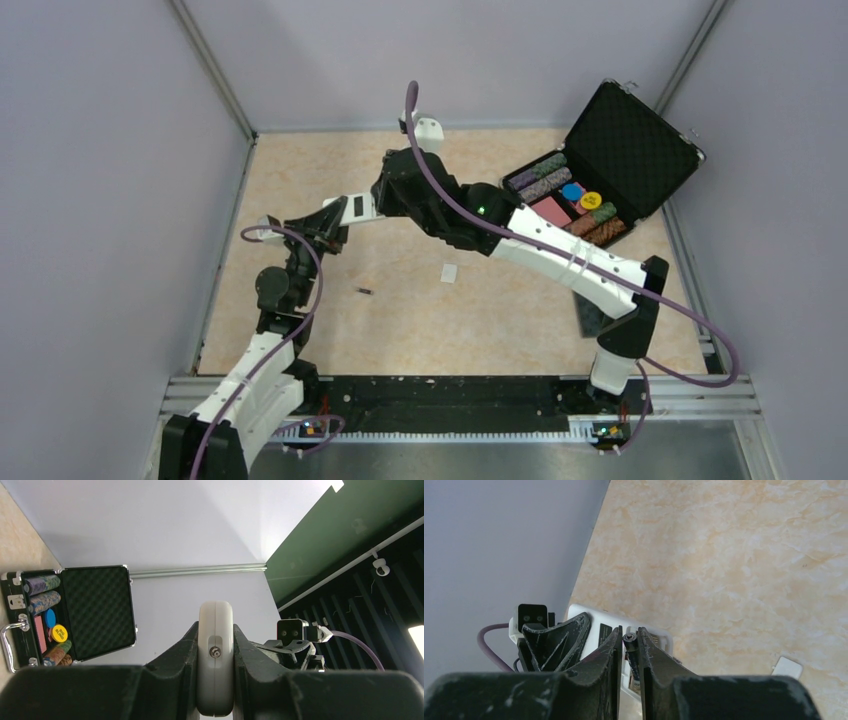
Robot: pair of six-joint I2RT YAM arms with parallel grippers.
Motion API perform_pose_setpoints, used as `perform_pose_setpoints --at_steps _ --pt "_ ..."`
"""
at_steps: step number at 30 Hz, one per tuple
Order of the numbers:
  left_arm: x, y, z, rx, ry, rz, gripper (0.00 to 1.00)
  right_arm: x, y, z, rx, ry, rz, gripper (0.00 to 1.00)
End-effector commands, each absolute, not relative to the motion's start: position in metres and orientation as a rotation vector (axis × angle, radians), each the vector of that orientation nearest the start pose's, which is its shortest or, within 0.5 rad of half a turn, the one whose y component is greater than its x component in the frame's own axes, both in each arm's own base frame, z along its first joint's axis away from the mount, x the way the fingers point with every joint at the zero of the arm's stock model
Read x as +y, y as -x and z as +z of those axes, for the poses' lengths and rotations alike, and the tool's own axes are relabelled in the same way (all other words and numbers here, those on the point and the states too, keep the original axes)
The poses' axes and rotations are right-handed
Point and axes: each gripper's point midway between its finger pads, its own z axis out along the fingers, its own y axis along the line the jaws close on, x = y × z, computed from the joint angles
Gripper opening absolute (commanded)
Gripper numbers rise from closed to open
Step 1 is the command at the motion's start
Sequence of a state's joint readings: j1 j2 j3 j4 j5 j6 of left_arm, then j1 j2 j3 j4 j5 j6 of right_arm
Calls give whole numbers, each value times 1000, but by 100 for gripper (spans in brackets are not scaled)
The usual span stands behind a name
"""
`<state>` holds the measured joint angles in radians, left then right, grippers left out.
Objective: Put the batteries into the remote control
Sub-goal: Load the battery into the remote control.
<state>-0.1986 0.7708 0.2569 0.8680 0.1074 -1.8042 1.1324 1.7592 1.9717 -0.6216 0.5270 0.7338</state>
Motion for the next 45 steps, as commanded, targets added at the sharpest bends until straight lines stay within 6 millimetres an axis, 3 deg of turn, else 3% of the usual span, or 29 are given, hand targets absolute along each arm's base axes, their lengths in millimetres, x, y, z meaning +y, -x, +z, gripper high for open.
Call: perform_pose_setpoints --at_steps 1,10,18,24,31,37,45 --pt "-113 -271 349 978 867 -1816 0 427 -269 374 1967 34 709 19" --pt "-113 -273 347 986 878 -1805 0 423 -272 376 1963 26 678 28" --pt "-114 -274 344 998 878 -1793 0 424 -265 400 1933 26 761 36" --pt "-113 -269 349 978 862 -1809 0 416 -261 417 1919 19 821 55" --pt "-116 -263 346 1020 810 -1766 0 405 -265 406 2002 -37 940 75" --pt "-119 -259 340 1039 782 -1757 0 405 -268 388 2049 -97 1135 78" --pt "-122 -257 339 1054 754 -1754 0 411 -268 388 2050 -141 1322 79"
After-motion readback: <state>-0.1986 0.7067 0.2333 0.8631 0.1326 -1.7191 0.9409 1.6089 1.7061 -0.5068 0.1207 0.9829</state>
